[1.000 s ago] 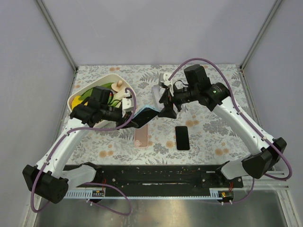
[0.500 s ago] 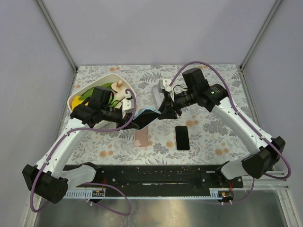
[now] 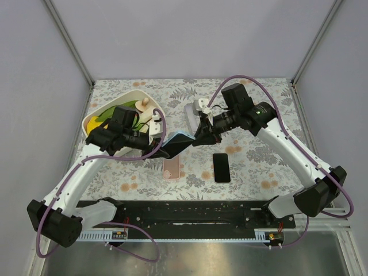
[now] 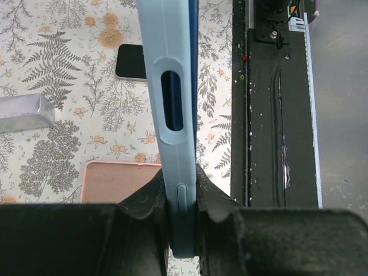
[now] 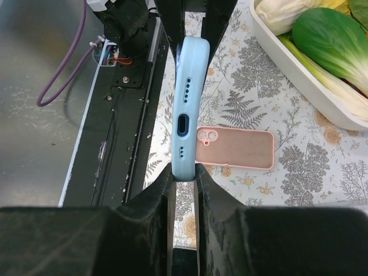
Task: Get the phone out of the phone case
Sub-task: Remove the phone case from the phone.
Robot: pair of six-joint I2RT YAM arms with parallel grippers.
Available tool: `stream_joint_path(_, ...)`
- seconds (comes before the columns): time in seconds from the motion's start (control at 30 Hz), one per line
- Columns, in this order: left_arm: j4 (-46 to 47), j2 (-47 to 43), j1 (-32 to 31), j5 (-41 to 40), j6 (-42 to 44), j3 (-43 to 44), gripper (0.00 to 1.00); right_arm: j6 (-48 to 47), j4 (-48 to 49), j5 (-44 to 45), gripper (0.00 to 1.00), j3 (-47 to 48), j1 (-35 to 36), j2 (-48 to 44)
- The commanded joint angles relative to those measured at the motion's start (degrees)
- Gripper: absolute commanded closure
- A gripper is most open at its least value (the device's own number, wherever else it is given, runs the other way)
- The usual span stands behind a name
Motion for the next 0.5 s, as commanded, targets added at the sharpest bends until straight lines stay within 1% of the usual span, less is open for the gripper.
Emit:
stream_joint_path(0.0,1.78,-1.06,-0.82,4.72,4.15,0.0,1.0,-6.49,-5.67,-4.79,0.96,1.78,0.86,-0.61)
stream_joint_path(0.03,0.12,-0.8,-0.99,5.07,6.77,0.0,1.0,-8.78,-7.87,-5.05,0.99,2.4,1.2,-0.52)
stream_joint_path(0.07,-0.94,-0.36,-1.17,4.64,9.06,0.26,1.0,-11.76,-9.98,-5.06,1.0,2.75,1.99,-0.52)
stream_joint_path(0.17,-3.76,1.31,-1.52,4.37,12.86,1.05,1.0,-17.04,-14.99,-5.14,1.0,3.72,3.92,-0.87)
stream_joint_path(0.3,-3.68,1.84,-2.48,3.67,14.62,1.14,1.0,-21.89,-20.1,-3.92,1.0,4.69,7.09,-1.31)
stream_joint_path(0.47,-1.57,2.11,-4.5,1.56,13.31,1.49,1.0,-23.39,-21.51,-3.12,1.0,4.16,9.2,-2.45)
